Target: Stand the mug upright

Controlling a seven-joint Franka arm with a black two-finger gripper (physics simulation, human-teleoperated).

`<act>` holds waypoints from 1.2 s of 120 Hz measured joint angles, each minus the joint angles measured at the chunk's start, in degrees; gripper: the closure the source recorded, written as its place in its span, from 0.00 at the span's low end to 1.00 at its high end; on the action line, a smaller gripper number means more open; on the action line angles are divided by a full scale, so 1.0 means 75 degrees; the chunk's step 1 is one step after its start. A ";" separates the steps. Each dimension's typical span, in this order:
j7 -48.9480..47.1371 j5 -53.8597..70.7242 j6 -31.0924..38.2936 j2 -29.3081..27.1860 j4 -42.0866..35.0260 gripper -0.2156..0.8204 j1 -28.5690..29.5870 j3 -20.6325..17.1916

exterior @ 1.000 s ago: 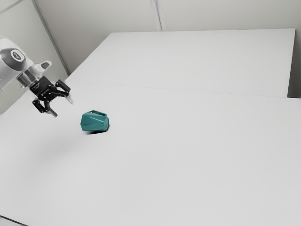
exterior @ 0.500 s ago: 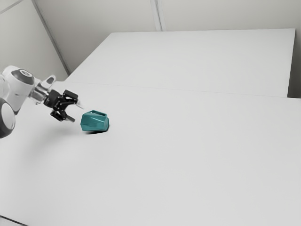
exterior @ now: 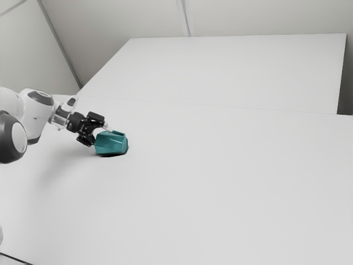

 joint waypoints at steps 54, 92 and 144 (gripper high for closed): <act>0.0455 -0.0211 0.0018 -0.0036 0.0038 0.86 -0.0101 -0.0007; 0.0505 -0.0170 0.0027 -0.0391 0.0249 0.95 -0.0522 -0.0193; -0.0418 0.5815 0.0969 -0.0462 0.1306 0.97 -0.1331 -0.0437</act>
